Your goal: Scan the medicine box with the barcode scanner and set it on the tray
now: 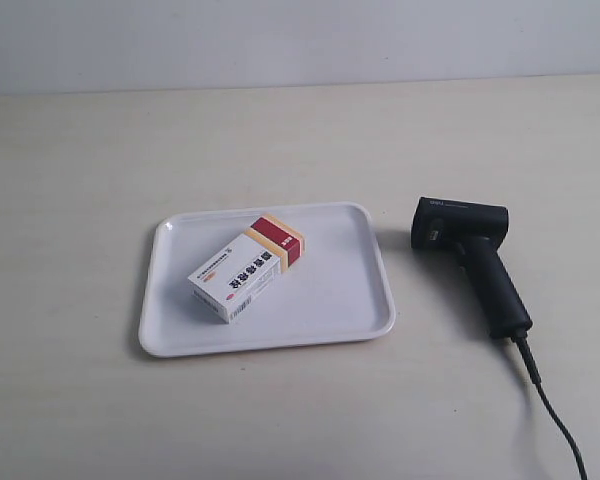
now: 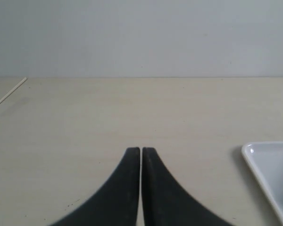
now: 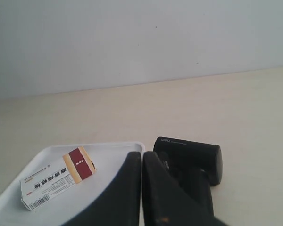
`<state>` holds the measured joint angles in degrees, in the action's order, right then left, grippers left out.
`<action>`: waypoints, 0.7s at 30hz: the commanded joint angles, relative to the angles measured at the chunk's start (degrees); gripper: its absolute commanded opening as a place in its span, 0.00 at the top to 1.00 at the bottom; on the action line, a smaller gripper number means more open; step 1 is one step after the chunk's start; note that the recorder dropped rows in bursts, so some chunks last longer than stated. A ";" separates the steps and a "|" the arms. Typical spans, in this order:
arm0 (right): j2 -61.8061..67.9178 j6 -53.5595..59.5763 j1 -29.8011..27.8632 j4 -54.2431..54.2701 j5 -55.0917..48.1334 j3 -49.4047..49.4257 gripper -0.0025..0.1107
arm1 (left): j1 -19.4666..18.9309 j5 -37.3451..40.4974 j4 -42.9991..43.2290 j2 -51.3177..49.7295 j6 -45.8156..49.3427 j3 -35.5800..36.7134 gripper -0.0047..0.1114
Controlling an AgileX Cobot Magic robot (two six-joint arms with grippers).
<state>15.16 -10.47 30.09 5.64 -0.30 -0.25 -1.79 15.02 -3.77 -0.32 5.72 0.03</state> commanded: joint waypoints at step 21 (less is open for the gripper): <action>-15.16 6.51 -21.76 -0.71 -4.34 0.25 0.97 | -0.28 -0.26 0.10 0.32 -0.18 -0.03 0.93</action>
